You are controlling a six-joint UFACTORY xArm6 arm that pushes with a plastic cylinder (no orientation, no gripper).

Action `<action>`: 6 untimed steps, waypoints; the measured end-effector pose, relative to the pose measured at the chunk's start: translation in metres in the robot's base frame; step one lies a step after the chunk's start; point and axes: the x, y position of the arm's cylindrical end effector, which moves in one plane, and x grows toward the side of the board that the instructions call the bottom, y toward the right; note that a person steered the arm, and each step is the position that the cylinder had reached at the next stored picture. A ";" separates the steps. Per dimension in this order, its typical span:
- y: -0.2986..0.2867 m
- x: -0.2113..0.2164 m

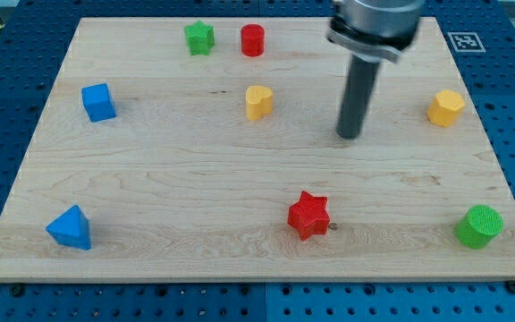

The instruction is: Move your arm to the bottom right

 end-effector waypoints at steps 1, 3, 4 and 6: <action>0.060 0.038; 0.203 0.106; 0.209 0.152; 0.178 0.163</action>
